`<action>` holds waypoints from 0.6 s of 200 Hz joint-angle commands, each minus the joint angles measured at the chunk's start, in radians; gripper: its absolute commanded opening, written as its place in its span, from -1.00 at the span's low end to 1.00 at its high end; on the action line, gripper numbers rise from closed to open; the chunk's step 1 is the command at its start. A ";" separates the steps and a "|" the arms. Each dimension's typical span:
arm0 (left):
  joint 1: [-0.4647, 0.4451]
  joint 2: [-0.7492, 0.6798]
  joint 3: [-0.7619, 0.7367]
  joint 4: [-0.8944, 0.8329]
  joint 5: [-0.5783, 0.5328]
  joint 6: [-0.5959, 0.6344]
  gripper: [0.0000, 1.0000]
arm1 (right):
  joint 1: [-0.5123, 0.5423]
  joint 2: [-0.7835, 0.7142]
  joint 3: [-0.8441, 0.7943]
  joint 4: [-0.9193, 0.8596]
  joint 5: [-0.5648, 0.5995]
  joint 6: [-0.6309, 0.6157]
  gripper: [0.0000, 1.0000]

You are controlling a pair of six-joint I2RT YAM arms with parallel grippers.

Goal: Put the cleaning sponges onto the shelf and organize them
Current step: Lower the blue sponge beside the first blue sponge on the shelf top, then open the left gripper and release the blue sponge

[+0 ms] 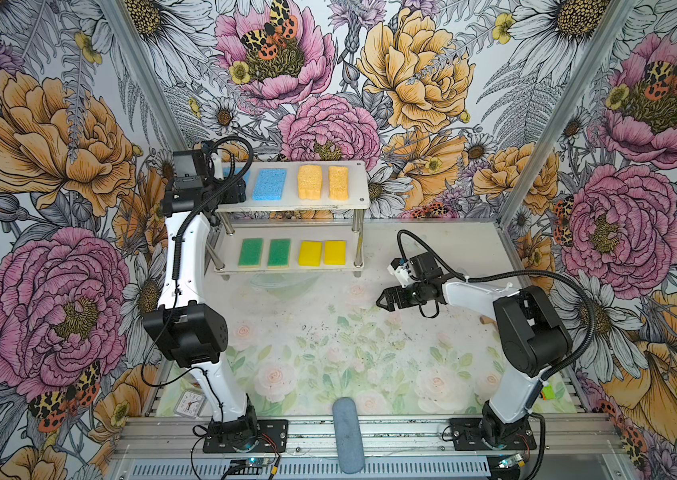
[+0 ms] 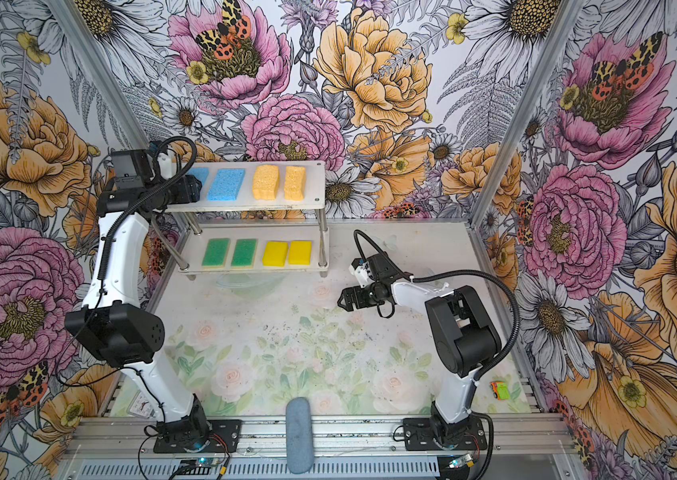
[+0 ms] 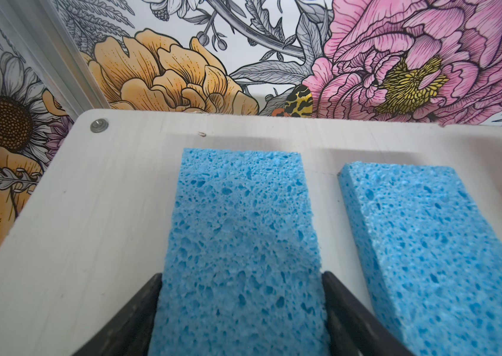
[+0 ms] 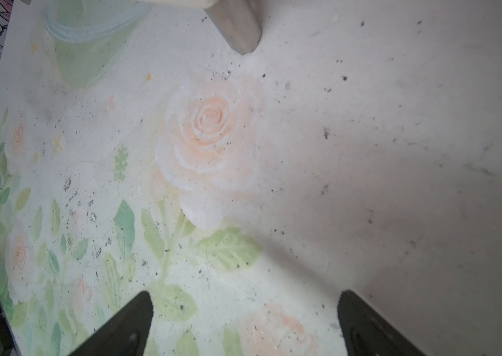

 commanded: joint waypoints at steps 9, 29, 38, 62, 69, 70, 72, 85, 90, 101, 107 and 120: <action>0.011 0.009 -0.008 0.001 -0.019 -0.021 0.65 | -0.008 -0.031 -0.005 0.014 0.010 -0.008 0.92; 0.010 0.000 -0.007 0.003 -0.005 -0.023 0.74 | -0.009 -0.029 -0.005 0.013 0.009 -0.008 0.92; 0.011 -0.006 -0.008 0.005 0.004 -0.023 0.76 | -0.008 -0.030 -0.005 0.013 0.009 -0.009 0.92; 0.009 -0.027 -0.023 0.025 -0.017 -0.032 0.83 | -0.008 -0.034 -0.004 0.013 0.010 -0.009 0.92; 0.010 -0.027 -0.031 0.033 -0.017 -0.032 0.86 | -0.008 -0.035 -0.004 0.012 0.010 -0.008 0.92; 0.010 -0.027 -0.031 0.033 -0.015 -0.032 0.86 | -0.008 -0.035 -0.004 0.011 0.010 -0.008 0.92; 0.010 -0.044 -0.034 0.036 -0.016 -0.030 0.87 | -0.008 -0.036 -0.004 0.012 0.009 -0.008 0.92; 0.011 -0.077 -0.050 0.049 -0.003 -0.027 0.94 | -0.008 -0.040 -0.006 0.013 0.009 -0.009 0.92; 0.012 -0.081 -0.053 0.048 0.001 -0.026 0.97 | -0.009 -0.043 -0.005 0.013 0.009 -0.010 0.92; 0.009 -0.090 -0.057 0.049 0.008 -0.022 0.98 | -0.010 -0.047 -0.005 0.012 0.010 -0.010 0.92; 0.011 -0.094 -0.059 0.050 0.009 -0.024 0.98 | -0.010 -0.050 -0.005 0.013 0.009 -0.010 0.92; 0.010 -0.102 -0.062 0.050 0.016 -0.023 0.98 | -0.010 -0.056 -0.004 0.013 0.009 -0.011 0.92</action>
